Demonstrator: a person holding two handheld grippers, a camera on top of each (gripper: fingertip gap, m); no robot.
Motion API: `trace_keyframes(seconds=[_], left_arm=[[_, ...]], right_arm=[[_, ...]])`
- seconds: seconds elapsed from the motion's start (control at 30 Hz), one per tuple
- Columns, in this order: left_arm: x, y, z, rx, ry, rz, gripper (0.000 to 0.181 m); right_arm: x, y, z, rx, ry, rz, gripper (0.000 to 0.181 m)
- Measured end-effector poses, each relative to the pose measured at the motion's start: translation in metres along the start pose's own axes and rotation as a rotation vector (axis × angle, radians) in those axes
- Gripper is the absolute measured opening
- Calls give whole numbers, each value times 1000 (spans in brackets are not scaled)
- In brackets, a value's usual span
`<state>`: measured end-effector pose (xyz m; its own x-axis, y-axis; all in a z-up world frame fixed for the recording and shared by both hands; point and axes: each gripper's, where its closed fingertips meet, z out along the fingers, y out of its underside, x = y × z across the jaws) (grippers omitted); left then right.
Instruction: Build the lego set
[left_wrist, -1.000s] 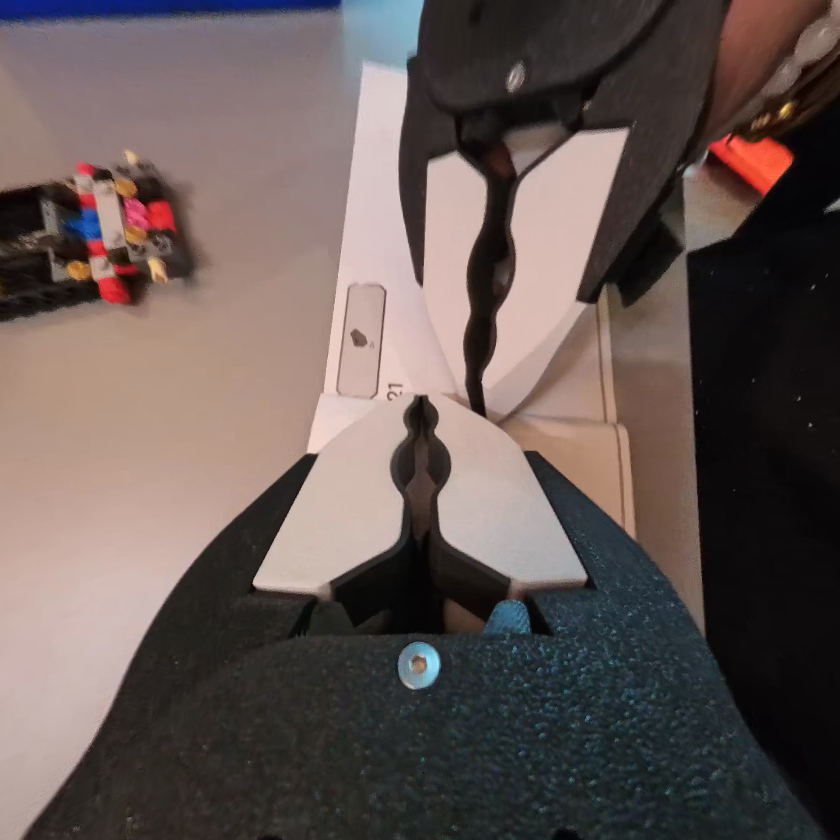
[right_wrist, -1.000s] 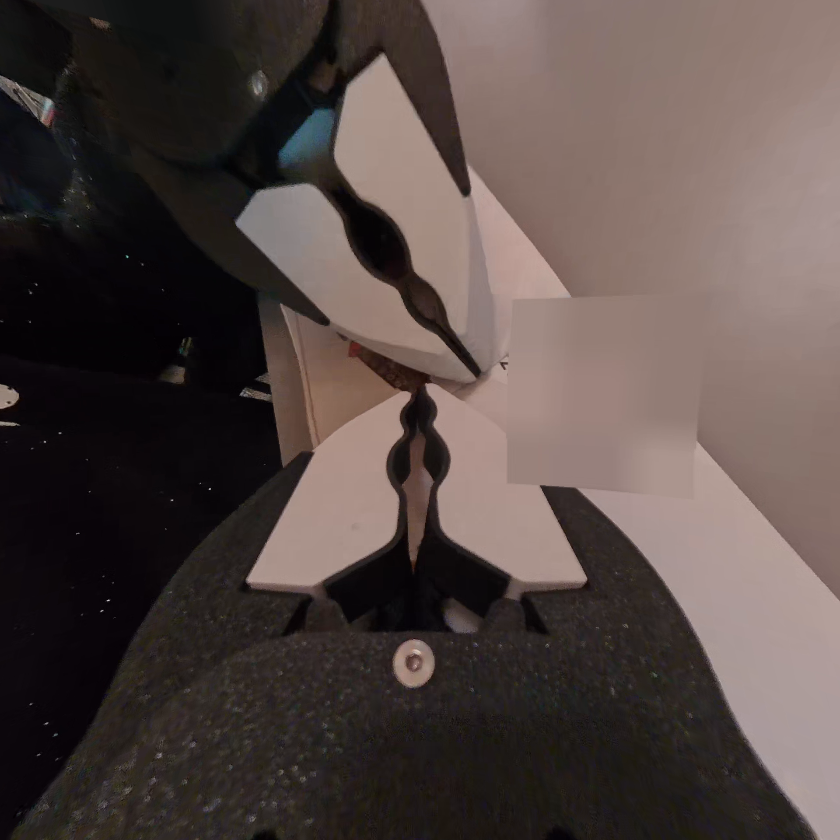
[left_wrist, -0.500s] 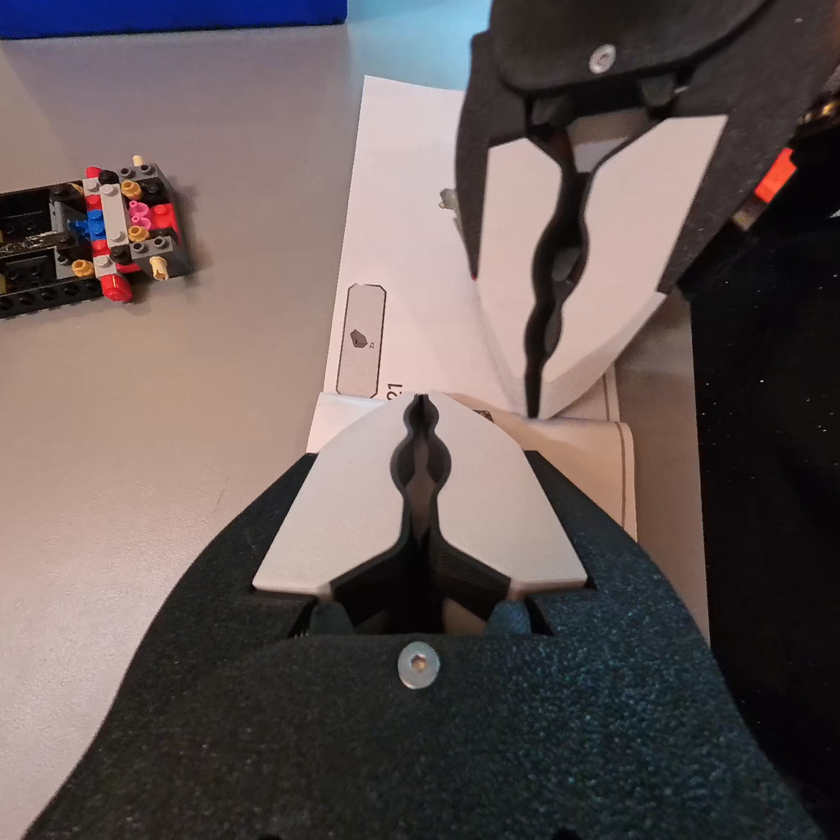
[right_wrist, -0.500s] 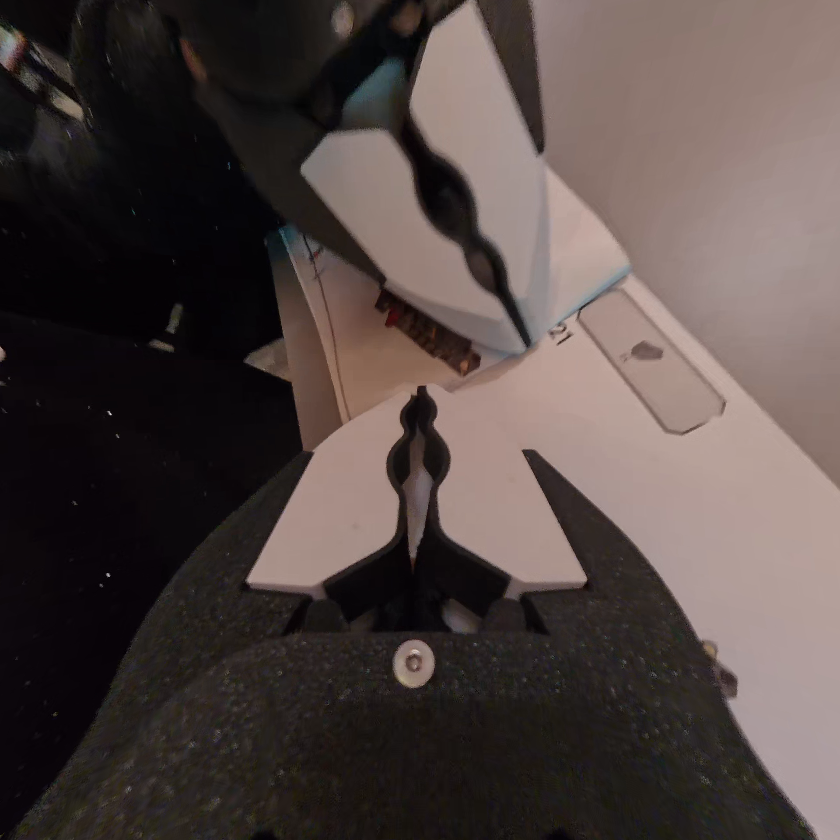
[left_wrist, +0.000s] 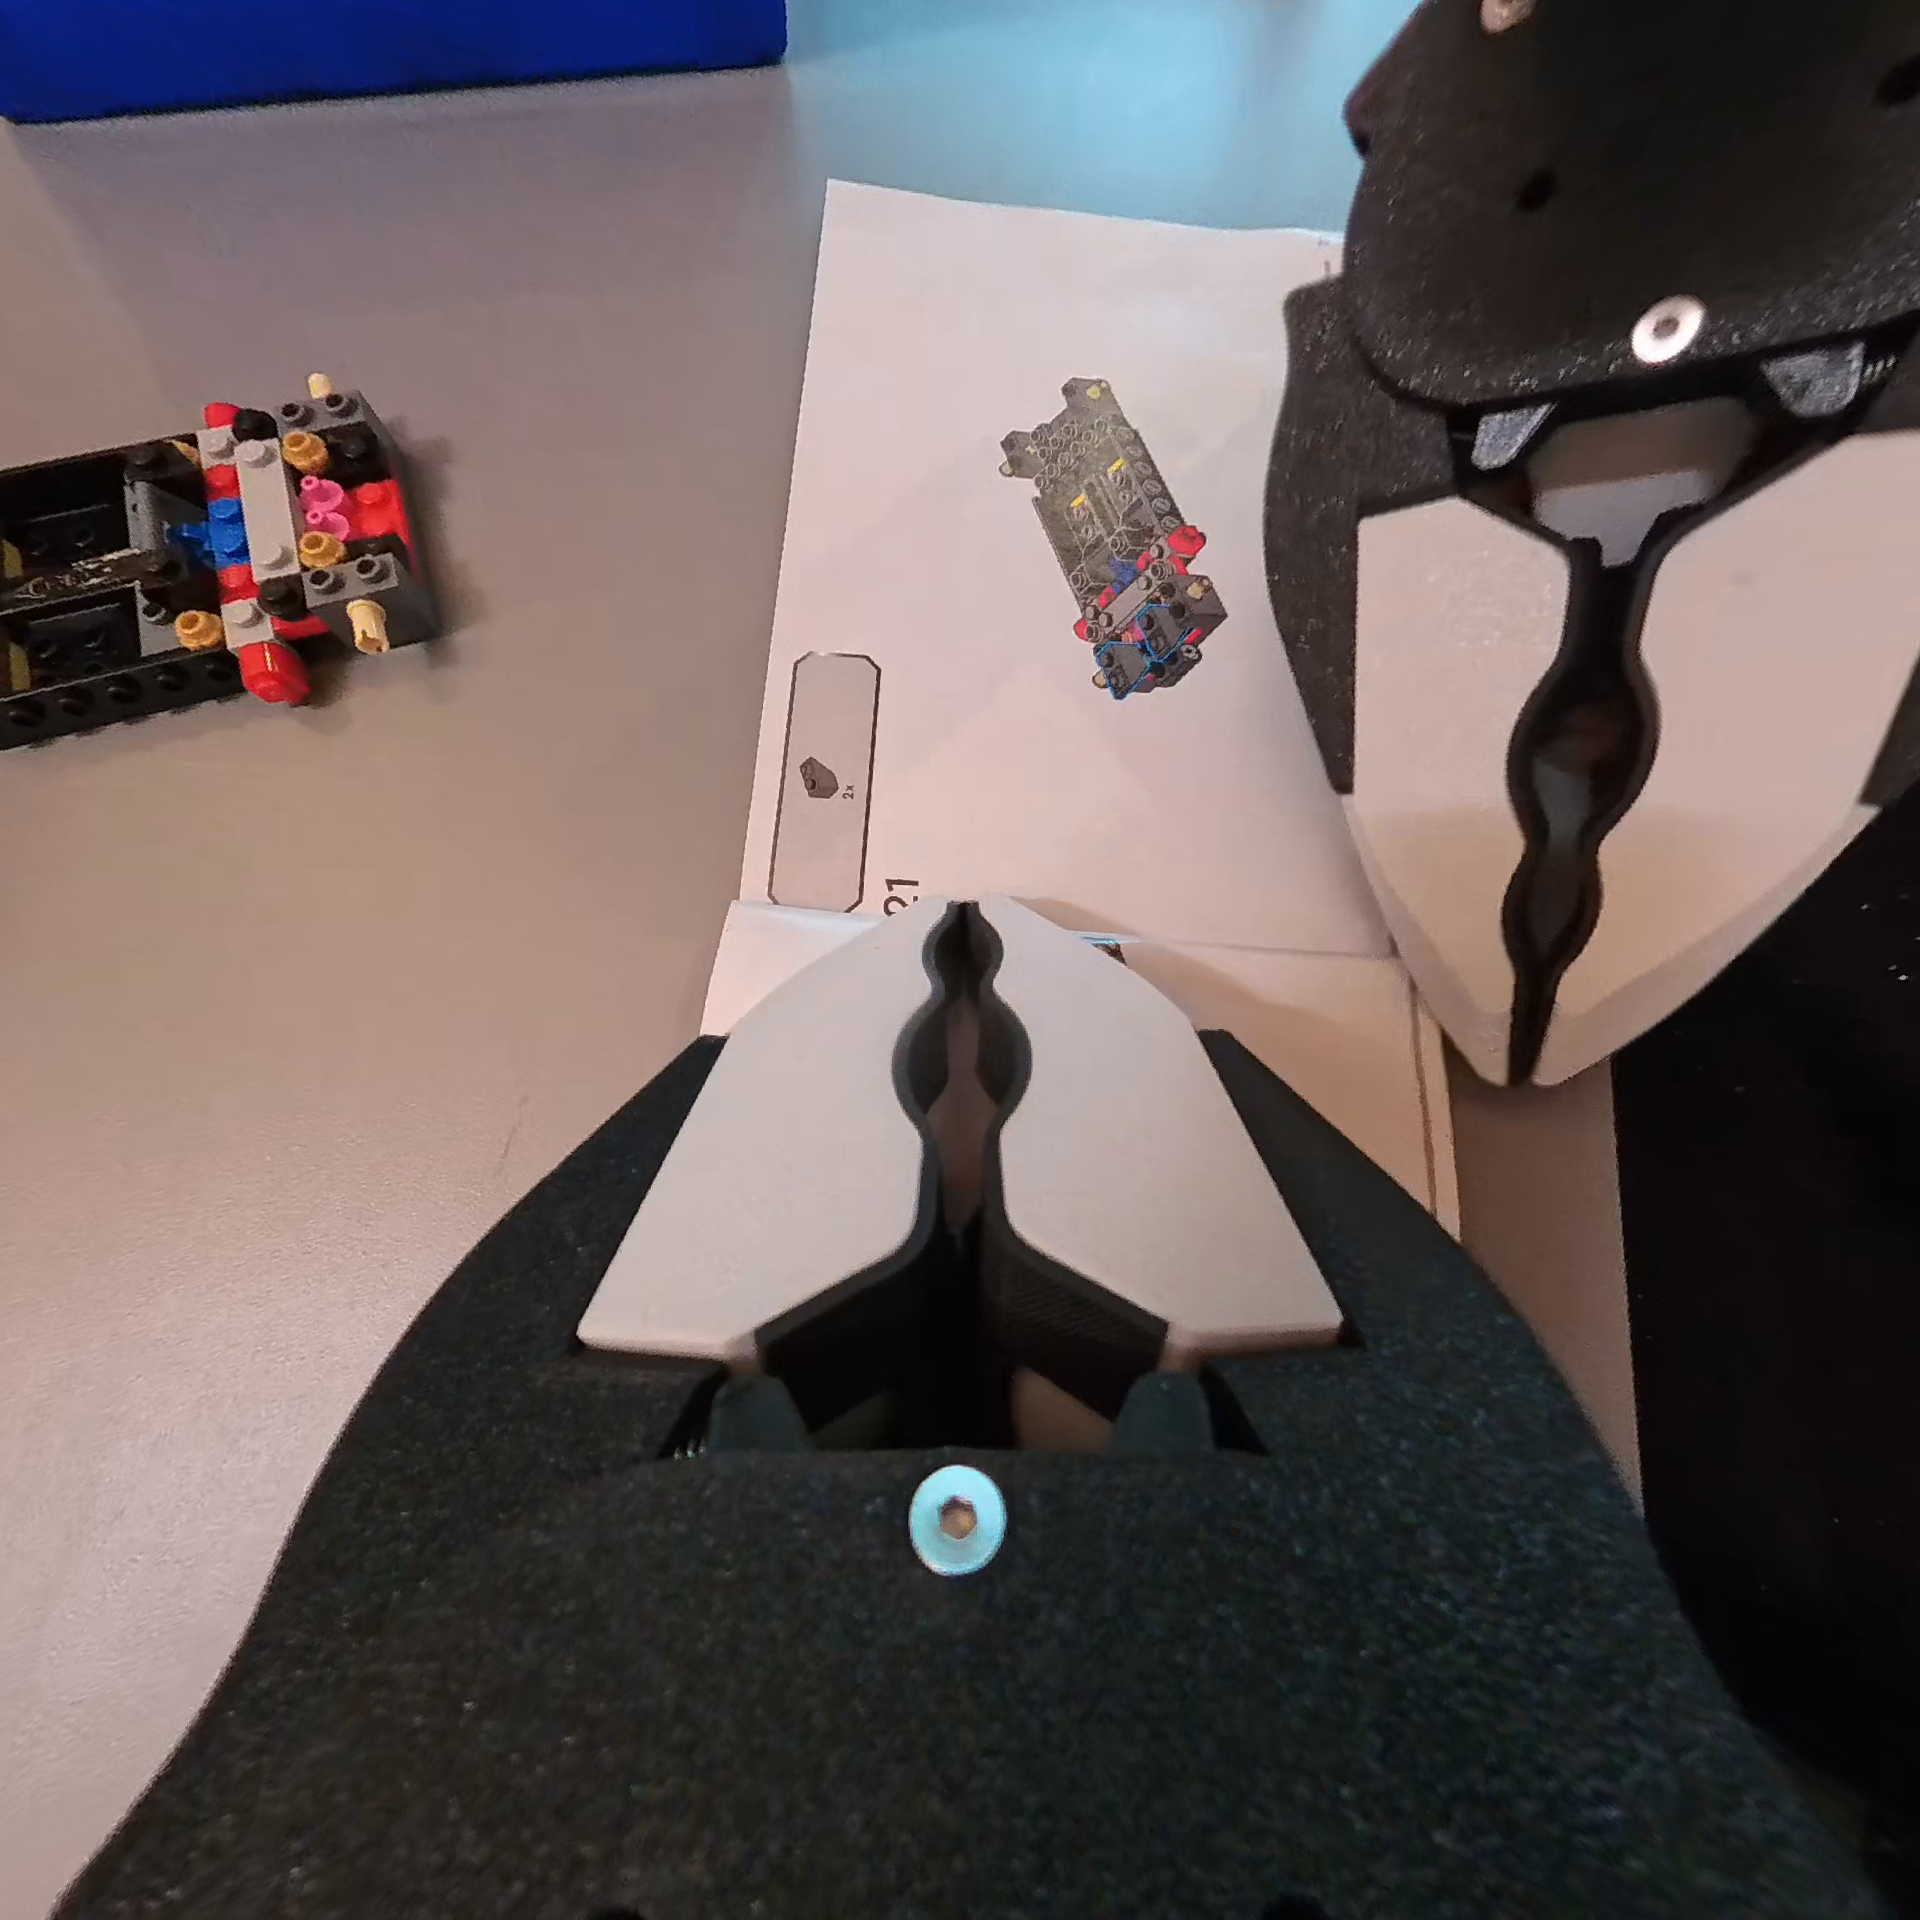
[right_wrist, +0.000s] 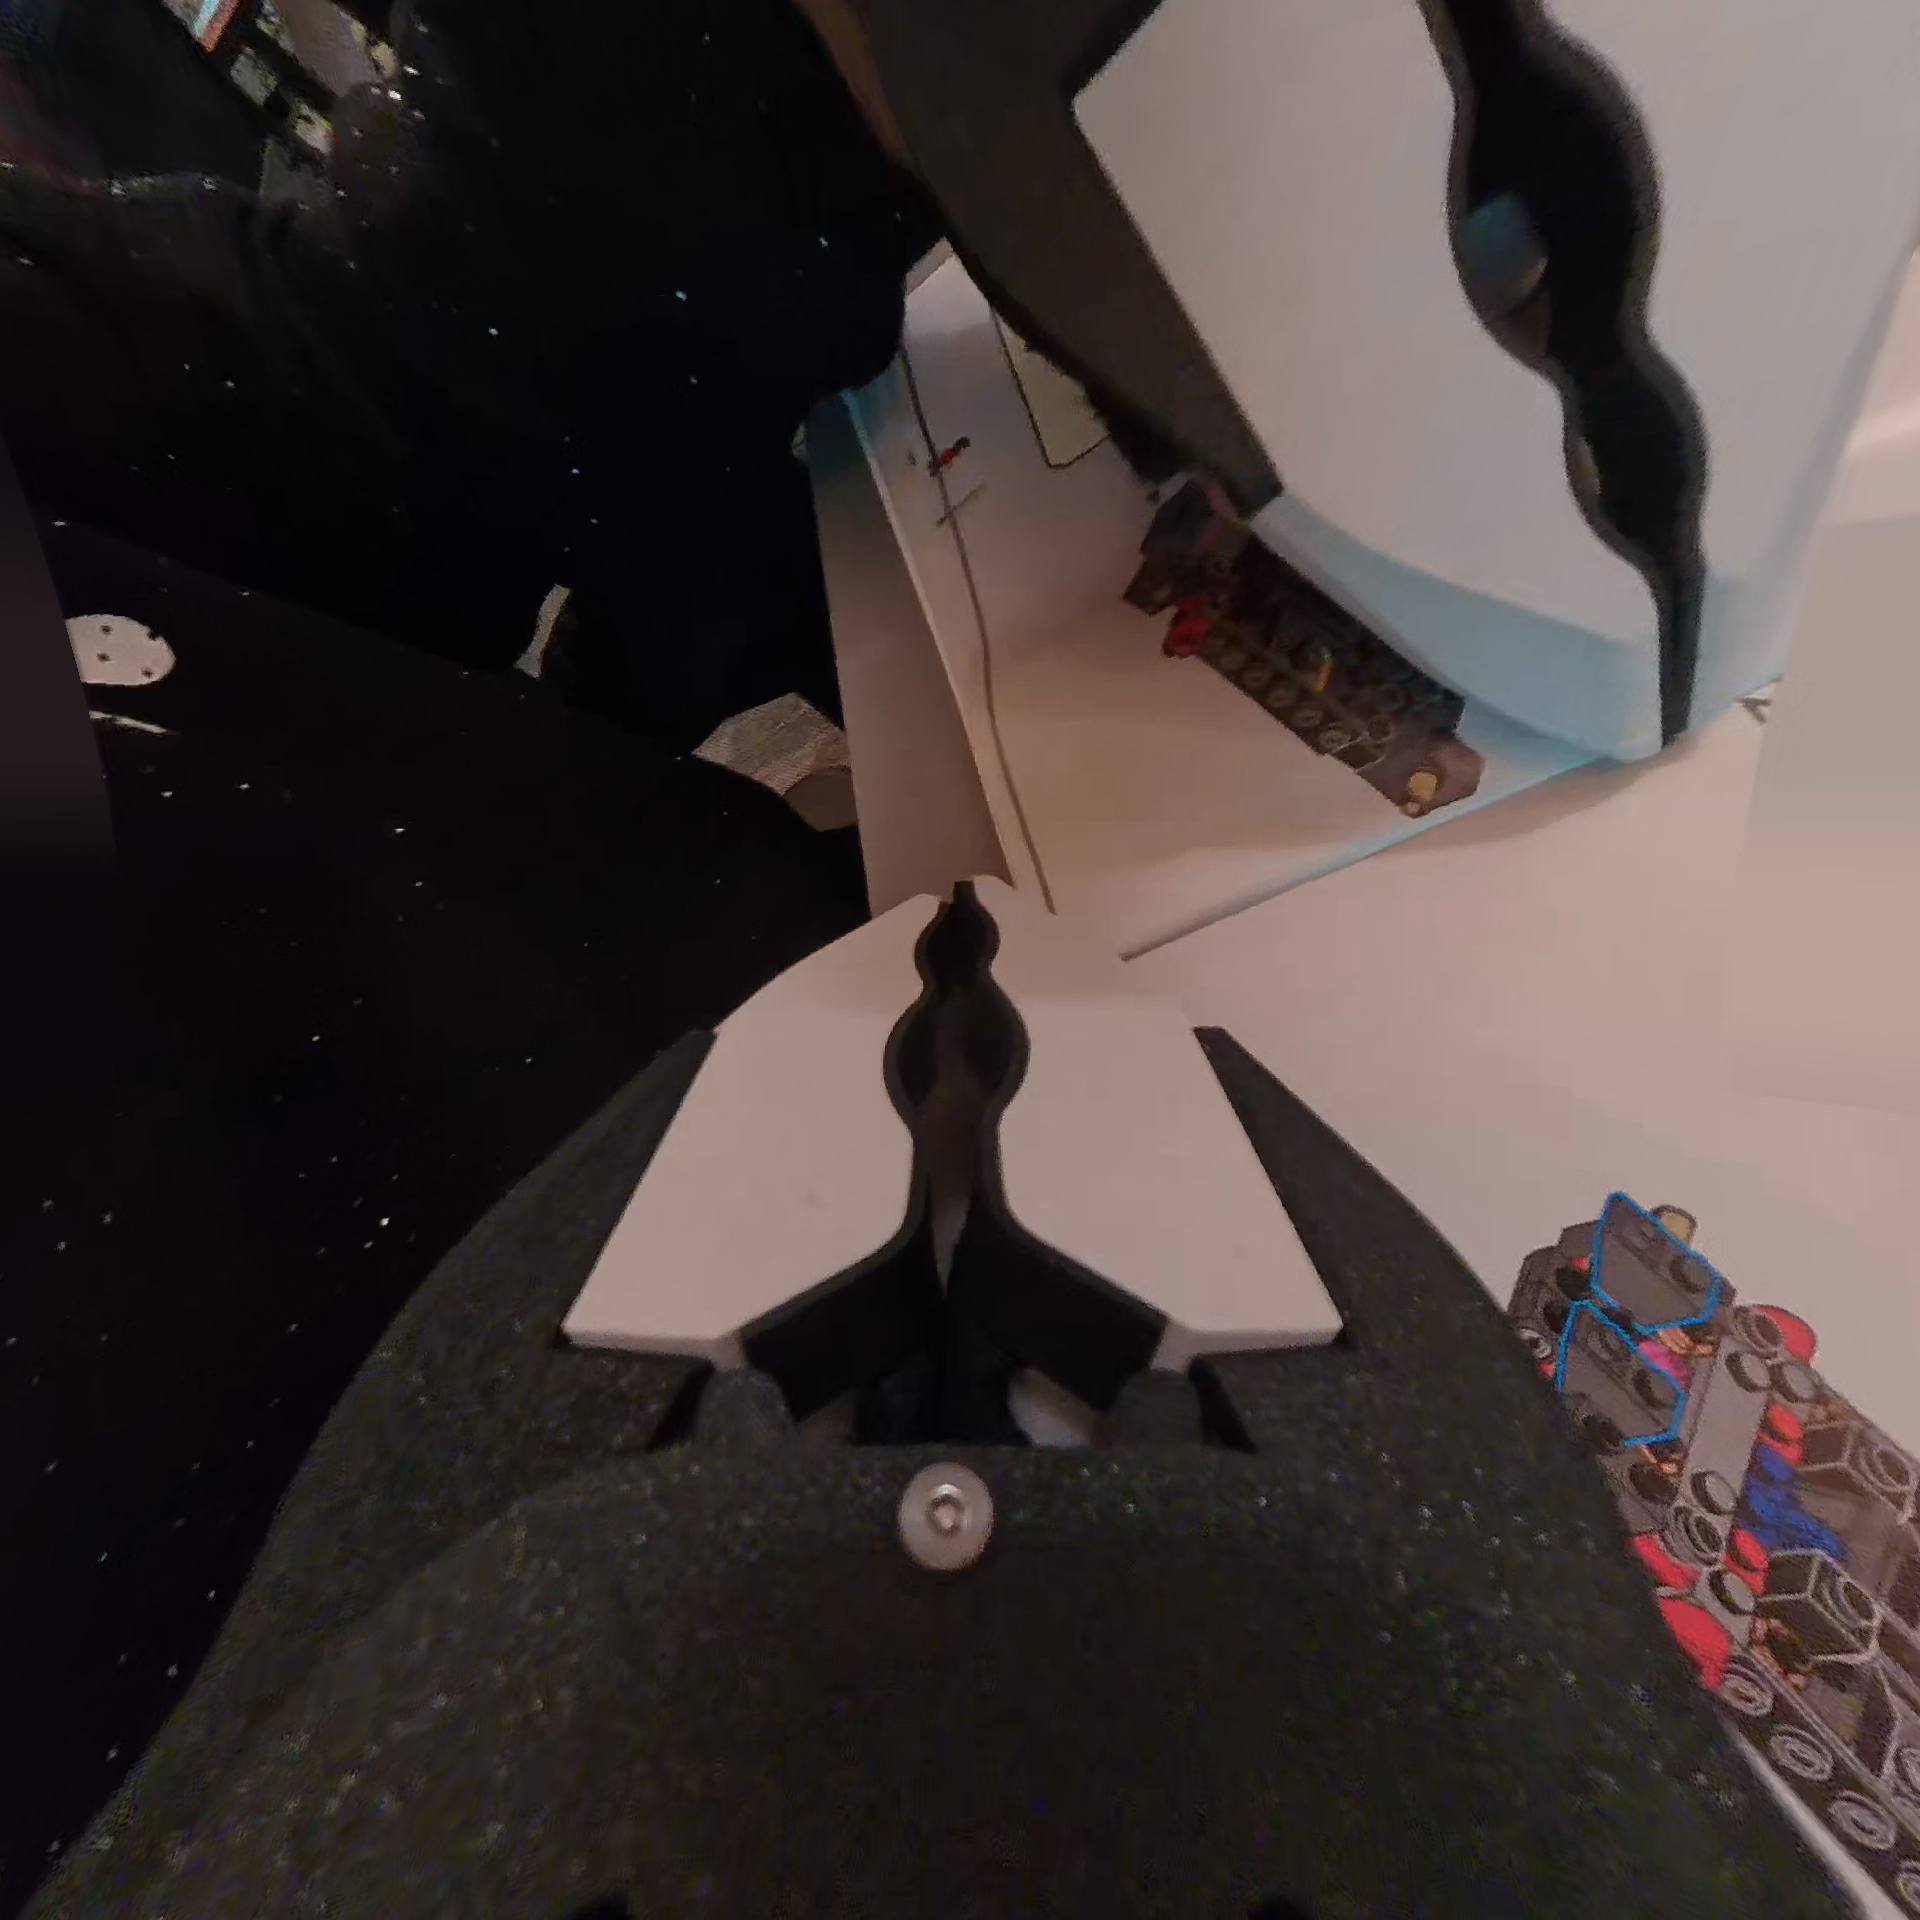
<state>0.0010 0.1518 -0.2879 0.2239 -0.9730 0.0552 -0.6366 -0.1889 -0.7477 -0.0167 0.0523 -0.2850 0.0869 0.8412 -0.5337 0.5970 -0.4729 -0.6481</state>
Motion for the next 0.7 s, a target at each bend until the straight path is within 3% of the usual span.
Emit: trace_keyframes(seconds=[0.07, 0.13, 0.2, 0.27, 0.43, 0.5, 0.53, 0.57, 0.6, 0.63, 0.7], left_arm=[[0, 0, -1, -2, -7, 8, 0], [-8, -2, -13, -15, -84, 21, 0], [-21, -15, -45, 69, -213, 6, 5], [-27, -18, -81, 127, -310, -40, 12], [-15, 23, -125, 46, -500, -35, 13], [-12, 42, -139, 4, -598, -12, 26], [-23, 48, -155, -8, -698, 13, 37], [-36, 51, -176, -9, -808, 27, 47], [-49, 51, -198, 17, -895, 12, 57], [-57, 48, -217, 71, -938, -38, 67], [-62, 35, -242, 211, -926, -149, 89]], right_arm=[[2, -14, -8, 69, -1, -63, 0], [18, -26, -24, 108, 108, -210, 0], [42, -30, -40, 82, 268, -339, 0], [53, -31, -49, 47, 316, -370, 0], [54, -48, -48, 93, 270, -420, 0], [55, -66, -51, 179, 326, -529, 12], [52, -79, -57, 264, 361, -593, 23], [48, -94, -64, 367, 397, -634, 47], [45, -107, -72, 465, 430, -644, 85], [45, -115, -78, 524, 457, -635, 116], [51, -122, -83, 532, 498, -628, 144]])
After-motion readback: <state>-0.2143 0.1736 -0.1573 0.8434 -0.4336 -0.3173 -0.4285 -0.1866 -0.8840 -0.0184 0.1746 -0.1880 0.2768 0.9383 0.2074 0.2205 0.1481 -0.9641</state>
